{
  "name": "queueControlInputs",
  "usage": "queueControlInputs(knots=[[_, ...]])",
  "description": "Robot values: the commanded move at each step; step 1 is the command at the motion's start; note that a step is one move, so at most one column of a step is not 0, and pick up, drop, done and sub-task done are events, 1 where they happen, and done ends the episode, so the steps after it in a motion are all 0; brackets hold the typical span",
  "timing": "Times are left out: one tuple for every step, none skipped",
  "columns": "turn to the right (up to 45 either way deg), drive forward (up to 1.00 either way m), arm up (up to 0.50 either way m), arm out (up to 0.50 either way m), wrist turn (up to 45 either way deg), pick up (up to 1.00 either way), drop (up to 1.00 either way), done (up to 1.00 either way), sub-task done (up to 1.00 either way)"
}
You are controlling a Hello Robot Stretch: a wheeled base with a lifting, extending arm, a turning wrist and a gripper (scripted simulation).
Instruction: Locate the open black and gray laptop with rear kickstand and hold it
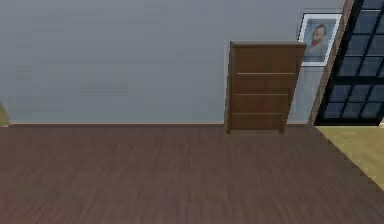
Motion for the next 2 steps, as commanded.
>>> queueControlInputs(knots=[[36.0, 0.0, 0.0, 0.0, 0.0, 0.0, 0.0, 0.0, 0.0], [0.0, 0.2, 0.0, 0.0, 0.0, 0.0, 0.0, 0.0, 0.0]])
